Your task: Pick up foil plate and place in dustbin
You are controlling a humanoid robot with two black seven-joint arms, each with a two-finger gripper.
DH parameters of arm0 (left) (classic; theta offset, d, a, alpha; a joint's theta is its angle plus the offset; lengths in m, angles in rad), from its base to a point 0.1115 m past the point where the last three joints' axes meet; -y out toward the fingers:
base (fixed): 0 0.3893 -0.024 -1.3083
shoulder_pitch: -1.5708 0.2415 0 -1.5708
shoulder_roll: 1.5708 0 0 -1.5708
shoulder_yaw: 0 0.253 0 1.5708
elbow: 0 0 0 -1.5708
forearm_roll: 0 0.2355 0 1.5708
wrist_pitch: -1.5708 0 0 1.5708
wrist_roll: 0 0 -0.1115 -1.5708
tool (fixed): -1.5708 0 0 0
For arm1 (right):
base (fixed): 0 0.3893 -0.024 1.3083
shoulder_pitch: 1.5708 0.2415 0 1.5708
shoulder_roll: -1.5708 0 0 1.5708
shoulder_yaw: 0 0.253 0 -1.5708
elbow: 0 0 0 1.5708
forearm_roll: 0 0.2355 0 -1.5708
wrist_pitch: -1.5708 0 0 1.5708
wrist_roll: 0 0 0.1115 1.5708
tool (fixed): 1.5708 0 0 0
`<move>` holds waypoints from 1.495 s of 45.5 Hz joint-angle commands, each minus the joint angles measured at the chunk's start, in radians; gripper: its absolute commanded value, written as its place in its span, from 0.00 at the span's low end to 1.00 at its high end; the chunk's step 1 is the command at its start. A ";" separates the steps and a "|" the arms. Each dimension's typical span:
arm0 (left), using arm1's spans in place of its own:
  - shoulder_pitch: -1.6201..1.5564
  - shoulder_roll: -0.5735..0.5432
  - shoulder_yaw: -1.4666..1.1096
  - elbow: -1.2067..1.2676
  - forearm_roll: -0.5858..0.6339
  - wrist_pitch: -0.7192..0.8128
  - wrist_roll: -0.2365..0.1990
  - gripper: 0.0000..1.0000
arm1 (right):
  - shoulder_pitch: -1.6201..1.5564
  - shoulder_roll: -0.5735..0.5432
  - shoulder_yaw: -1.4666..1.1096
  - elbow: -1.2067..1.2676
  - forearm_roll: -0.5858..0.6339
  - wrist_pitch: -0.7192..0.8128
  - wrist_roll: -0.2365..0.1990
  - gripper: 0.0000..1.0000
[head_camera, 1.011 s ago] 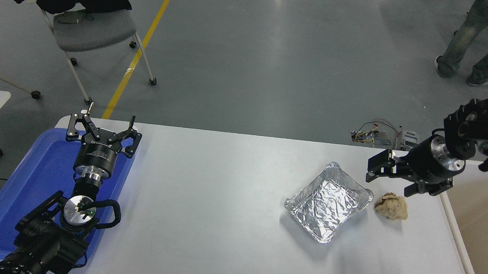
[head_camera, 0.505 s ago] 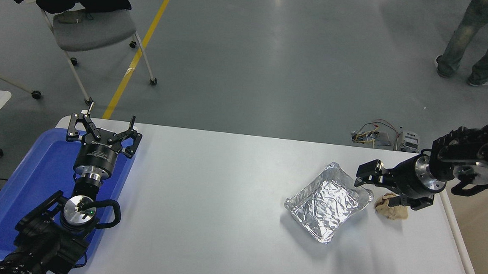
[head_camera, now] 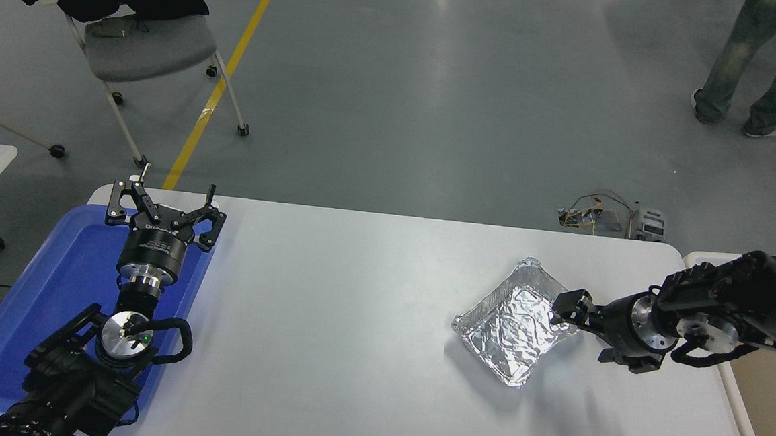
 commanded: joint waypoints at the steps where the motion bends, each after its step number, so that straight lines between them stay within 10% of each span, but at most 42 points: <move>1: 0.000 0.000 0.000 0.000 0.000 0.000 0.000 1.00 | -0.039 0.019 0.028 -0.002 0.010 -0.070 0.000 0.90; 25: 0.000 0.000 0.000 0.000 0.000 0.000 0.000 1.00 | -0.123 0.082 0.048 -0.076 0.093 -0.145 0.000 0.89; 42: 0.000 0.000 0.000 0.000 0.000 0.000 0.001 1.00 | -0.140 0.105 0.043 -0.091 0.011 -0.192 0.003 0.44; 68: 0.000 -0.002 0.000 0.000 0.000 0.000 0.000 1.00 | -0.162 0.105 0.048 -0.094 -0.021 -0.191 0.011 0.27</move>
